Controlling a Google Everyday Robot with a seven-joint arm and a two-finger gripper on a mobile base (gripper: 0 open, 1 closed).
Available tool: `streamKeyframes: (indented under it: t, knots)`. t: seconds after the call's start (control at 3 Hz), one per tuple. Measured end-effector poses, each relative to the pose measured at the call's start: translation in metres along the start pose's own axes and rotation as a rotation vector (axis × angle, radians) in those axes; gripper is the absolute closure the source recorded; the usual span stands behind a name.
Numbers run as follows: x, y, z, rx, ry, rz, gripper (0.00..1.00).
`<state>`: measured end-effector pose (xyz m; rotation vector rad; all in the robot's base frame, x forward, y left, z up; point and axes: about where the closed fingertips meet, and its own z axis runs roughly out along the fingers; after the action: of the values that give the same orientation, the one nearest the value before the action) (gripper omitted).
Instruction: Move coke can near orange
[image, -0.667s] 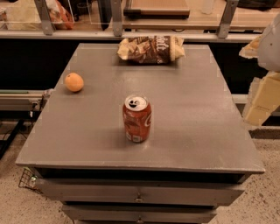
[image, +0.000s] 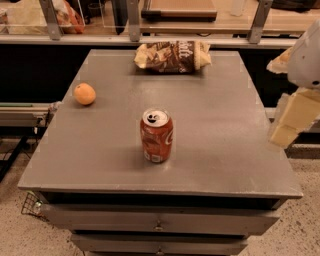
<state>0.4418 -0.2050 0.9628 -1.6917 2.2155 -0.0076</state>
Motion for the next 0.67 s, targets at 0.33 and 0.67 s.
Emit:
streamKeyframes:
  t: [0.33,0.67]
  knots:
    - [-0.017,0.015,0.038,-0.089,-0.144,0.049,0.00]
    - [-0.040,0.030,0.064,-0.188,-0.304,0.076,0.00]
